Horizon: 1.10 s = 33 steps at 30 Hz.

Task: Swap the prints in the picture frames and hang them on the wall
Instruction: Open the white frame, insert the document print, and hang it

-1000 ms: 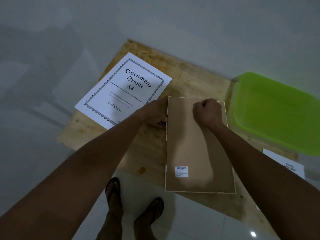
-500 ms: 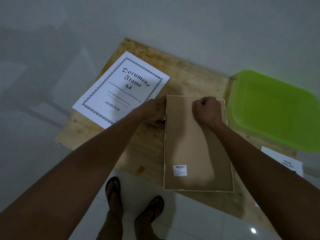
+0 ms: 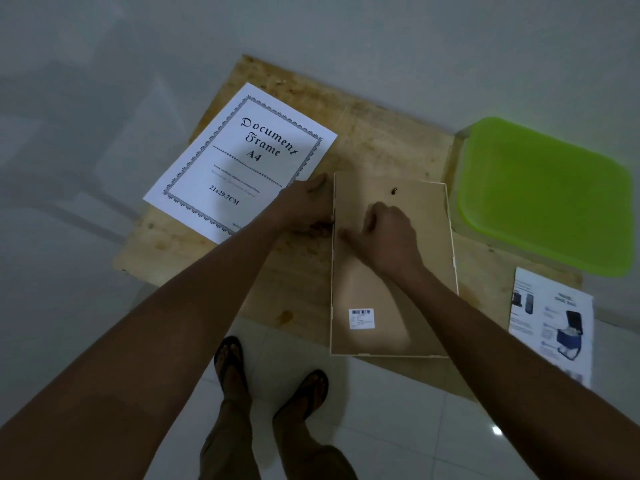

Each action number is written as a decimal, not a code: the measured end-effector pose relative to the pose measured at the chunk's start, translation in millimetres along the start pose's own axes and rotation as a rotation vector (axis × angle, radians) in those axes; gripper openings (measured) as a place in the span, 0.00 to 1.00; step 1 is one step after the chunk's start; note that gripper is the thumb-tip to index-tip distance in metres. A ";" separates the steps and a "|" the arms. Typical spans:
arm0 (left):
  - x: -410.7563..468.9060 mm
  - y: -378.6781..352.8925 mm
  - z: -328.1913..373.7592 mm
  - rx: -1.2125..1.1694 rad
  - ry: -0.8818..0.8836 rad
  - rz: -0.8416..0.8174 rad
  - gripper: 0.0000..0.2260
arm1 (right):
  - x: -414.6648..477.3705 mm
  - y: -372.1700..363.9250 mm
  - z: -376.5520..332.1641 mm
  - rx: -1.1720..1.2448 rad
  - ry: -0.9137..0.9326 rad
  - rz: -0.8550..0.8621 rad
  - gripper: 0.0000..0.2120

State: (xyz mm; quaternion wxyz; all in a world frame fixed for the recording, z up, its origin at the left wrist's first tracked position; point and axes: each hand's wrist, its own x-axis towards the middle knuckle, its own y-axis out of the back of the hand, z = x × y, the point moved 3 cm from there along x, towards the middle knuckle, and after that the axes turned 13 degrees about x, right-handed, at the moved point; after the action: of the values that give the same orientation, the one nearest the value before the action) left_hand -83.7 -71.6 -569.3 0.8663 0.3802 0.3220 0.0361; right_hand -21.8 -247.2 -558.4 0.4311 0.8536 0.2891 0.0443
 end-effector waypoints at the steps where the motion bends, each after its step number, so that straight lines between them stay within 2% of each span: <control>1: -1.3 0.3 0.6 0.025 -0.020 0.018 0.47 | -11.2 -5.4 -0.9 -0.006 0.012 -0.024 0.23; 9: -4.5 -1.9 -4.6 -0.032 -0.035 0.051 0.47 | -27.4 -16.3 -7.3 -0.021 -0.010 -0.025 0.20; 16: 5.4 -7.4 -15.5 -0.187 0.000 0.008 0.60 | -22.2 -14.2 -7.6 -0.034 -0.052 0.002 0.23; 21: 12.9 -11.8 -20.3 -0.253 0.003 -0.020 0.62 | -16.4 -9.9 -13.5 -0.140 -0.023 -0.024 0.26; 24: 0.3 -4.3 -11.3 -0.224 -0.015 -0.003 0.59 | -13.5 -8.9 -19.6 -0.178 -0.017 -0.053 0.27; 29: -8.8 2.2 2.4 -0.003 -0.043 0.094 0.45 | -8.2 -6.1 -26.5 -0.200 -0.023 -0.071 0.28; 33: -8.2 0.6 4.1 -0.010 -0.026 0.134 0.44 | -4.9 -3.9 -33.0 -0.207 0.018 -0.070 0.27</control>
State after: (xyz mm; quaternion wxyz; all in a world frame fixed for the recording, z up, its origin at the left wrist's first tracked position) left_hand -87.7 -76.3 -562.5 0.8678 0.3971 0.2846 0.0906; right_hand -38.3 -224.6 -540.0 0.5157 0.7933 0.3166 0.0666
